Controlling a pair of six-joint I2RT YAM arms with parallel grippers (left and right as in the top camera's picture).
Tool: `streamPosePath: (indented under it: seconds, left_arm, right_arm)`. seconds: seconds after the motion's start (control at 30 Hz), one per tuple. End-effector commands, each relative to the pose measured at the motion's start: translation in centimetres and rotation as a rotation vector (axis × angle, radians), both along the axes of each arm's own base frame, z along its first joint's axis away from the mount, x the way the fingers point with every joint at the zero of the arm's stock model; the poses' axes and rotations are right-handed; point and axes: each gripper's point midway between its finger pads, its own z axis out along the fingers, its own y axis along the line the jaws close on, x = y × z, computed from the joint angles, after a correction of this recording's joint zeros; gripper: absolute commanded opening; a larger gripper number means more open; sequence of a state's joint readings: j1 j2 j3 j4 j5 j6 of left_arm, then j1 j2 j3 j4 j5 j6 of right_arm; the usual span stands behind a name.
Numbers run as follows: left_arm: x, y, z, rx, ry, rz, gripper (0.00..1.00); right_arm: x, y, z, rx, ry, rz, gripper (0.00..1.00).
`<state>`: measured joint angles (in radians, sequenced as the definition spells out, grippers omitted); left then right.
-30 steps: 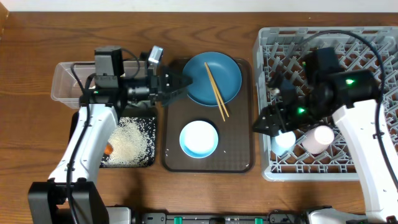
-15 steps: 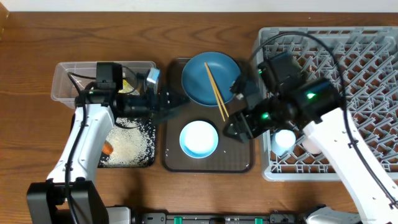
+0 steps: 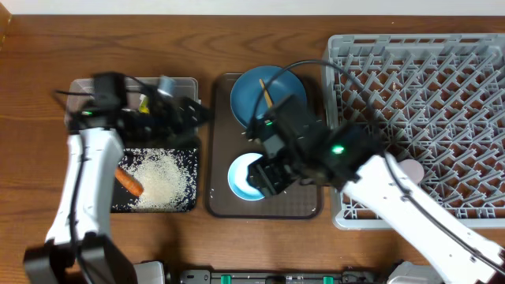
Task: Sort waste into correct bins and load items into the dishwasher rack
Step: 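Lower the right gripper onto the light-blue bowl rim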
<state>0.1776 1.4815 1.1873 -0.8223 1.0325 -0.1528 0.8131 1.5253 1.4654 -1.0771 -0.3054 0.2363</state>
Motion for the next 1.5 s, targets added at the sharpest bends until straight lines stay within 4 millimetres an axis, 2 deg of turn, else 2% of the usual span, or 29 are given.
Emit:
streamPosePath:
  seconds: [0.0,0.13,0.33,0.47,0.6,0.67,0.77,0.93,1.13,1.27,1.47]
  left_arm:
    - [-0.1,1.7,5.9,0.067,-0.174,0.052,0.99]
    - [-1.3,3.8,7.4,0.228,-0.238,0.149,1.0]
    - [-2.8,8.5,7.0,0.532,-0.225,0.33,0.98]
    - [-3.1,10.7,6.6,0.648,-0.202,0.401,0.98]
    - [-3.7,10.7,5.9,0.653,-0.165,0.393,0.98]
    - [-3.7,10.7,5.9,0.653,-0.162,0.392,0.98]
    - [-3.7,10.7,5.9,0.653,-0.162,0.392,0.98]
    - [-3.7,10.7,5.9,0.653,-0.162,0.392,0.98]
    - [-3.7,10.7,5.9,0.653,-0.162,0.392,0.98]
    - [-3.7,10.7,5.9,0.653,-0.161,0.392,0.98]
    - [-3.7,10.7,5.9,0.653,-0.161,0.392,0.98]
  right_arm:
    - [0.7,1.2,-1.8,-0.06,-0.015,-0.022,0.62]
    - [1.1,2.8,-4.0,-0.076,0.003,-0.005,0.62]
    - [1.5,4.5,-7.8,-0.118,0.045,0.009,0.61]
    - [1.1,6.2,-9.7,-0.108,0.074,0.043,0.61]
    - [0.3,7.8,-11.3,-0.108,0.076,0.08,0.59]
    - [0.0,8.2,-12.1,-0.127,0.069,0.092,0.55]
    - [0.0,8.0,-13.6,-0.194,0.034,0.08,0.47]
    - [1.0,7.5,-15.2,-0.289,-0.041,-0.017,0.46]
    - [1.3,7.3,-15.5,-0.335,-0.103,-0.047,0.44]
    - [1.1,7.2,-15.6,-0.34,-0.098,-0.049,0.4]
    - [1.1,7.2,-15.6,-0.34,-0.097,-0.051,0.39]
